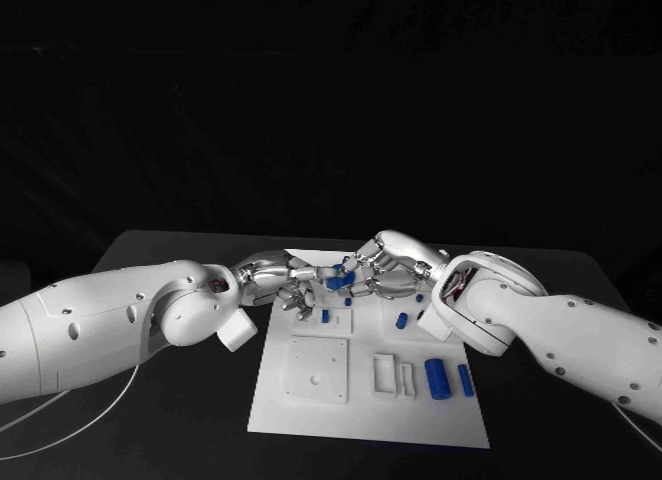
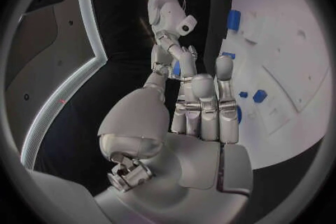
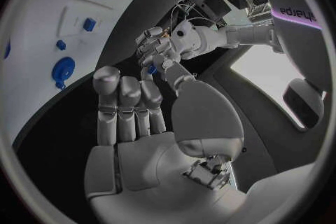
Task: Assemble the parts on the task board
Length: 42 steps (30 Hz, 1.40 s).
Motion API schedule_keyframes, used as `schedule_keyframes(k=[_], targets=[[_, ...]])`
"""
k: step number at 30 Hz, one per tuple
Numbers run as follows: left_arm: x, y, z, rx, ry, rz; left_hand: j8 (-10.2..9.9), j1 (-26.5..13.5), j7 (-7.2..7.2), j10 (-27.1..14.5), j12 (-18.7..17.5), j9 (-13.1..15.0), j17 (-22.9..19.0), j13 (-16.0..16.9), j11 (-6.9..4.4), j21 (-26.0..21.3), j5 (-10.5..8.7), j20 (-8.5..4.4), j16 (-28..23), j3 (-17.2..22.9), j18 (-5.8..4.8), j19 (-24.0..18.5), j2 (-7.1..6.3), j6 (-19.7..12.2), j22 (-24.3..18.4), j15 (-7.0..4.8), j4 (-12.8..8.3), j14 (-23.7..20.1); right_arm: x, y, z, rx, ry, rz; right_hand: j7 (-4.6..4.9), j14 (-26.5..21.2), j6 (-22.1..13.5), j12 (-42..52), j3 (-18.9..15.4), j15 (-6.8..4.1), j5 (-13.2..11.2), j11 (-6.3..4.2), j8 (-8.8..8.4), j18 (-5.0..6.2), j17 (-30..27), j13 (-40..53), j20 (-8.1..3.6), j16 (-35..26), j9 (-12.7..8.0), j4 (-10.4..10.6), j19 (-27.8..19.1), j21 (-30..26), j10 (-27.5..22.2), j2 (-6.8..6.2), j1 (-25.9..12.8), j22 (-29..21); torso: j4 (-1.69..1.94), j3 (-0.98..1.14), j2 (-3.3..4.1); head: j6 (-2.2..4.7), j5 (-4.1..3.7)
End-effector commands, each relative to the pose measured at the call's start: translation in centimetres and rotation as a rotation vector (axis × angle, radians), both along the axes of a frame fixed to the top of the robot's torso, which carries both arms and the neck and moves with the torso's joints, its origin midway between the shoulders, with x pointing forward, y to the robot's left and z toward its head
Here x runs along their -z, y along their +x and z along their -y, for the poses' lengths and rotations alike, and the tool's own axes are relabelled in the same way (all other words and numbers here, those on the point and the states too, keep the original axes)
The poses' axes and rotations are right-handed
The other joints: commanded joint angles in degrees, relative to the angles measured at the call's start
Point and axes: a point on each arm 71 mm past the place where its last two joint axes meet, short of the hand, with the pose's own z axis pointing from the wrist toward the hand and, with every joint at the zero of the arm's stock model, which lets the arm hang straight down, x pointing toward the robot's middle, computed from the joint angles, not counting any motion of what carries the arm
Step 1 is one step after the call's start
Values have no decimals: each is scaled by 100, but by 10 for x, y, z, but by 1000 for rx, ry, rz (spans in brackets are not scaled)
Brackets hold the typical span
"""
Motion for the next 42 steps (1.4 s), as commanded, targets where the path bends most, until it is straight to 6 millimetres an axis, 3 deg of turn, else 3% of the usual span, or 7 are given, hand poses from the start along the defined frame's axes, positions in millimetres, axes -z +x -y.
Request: schedule_keyframes(k=[1,6,14,24,32,33,42], targets=[[0,-2,3,31,-23,-33,35,19,6,-26,43,11,-14,11,17,-43,-8,14,28,2,-50,-19,-4,-28,108,17,53,-19,1,-1,-1,-9,-13,-2,-112,19,194,-35,20,-27,12,-2,42,-27,6,0,7,6,133,-11,29,-35,37,50,0,153,0,0,-1,-8,-2],[0,-3,4,41,-16,-32,34,160,-7,-50,48,29,-25,5,10,-48,288,10,44,71,-56,-28,6,-25,109,12,-43,-33,1,-1,-1,-6,-12,-2,-112,19,195,-35,29,-28,4,-3,41,-28,5,1,6,1,133,-14,42,-49,40,49,0,177,0,0,0,-14,-5],[0,-3,4,57,-9,-26,28,296,-18,-67,48,-22,-43,-10,10,-55,188,6,59,101,-67,-46,-53,28,110,8,-216,-61,2,0,-1,-4,-12,-2,-112,19,195,-35,29,-28,4,-3,41,-28,5,1,6,1,133,-14,42,-49,40,49,0,177,0,-1,0,-13,-12],[-2,-2,4,54,-46,-25,55,704,-63,-37,31,38,-42,-40,-1,-40,295,-11,101,433,-79,-61,284,79,119,-9,-494,-68,3,0,0,-7,-20,-11,-112,19,195,-35,29,-28,4,-3,41,-28,5,1,6,1,133,-14,42,-49,40,49,0,177,2,1,-2,6,-29],[-4,0,3,26,-87,-18,192,519,-63,36,0,1176,-25,-78,-5,82,608,-21,148,992,-69,-123,534,-43,121,-14,-799,-79,5,0,1,-8,-27,-19,-111,15,197,-38,37,-29,8,-3,42,-31,4,2,4,-6,133,-22,53,-81,38,43,2,200,-2,1,-2,5,-14],[-5,0,3,20,-94,-17,87,360,-67,37,40,1535,-19,-52,-9,144,601,-18,166,1165,-58,-144,526,-33,118,-18,-902,-73,5,0,2,-7,-27,-20,-111,15,197,-38,37,-29,8,-3,42,-31,4,2,4,-6,133,-22,53,-81,38,43,2,200,-2,1,-1,5,-13],[-6,0,3,4,-114,-11,76,381,-91,137,28,1738,1,-63,-30,225,863,-47,194,1274,-60,-156,492,99,123,-43,-1099,-53,6,1,4,11,-30,-22,-62,-84,2,-335,-111,1,59,34,30,-13,-115,-175,22,-194,78,9,-2,-307,-97,-52,-45,153,3,-1,0,-1,-48]])
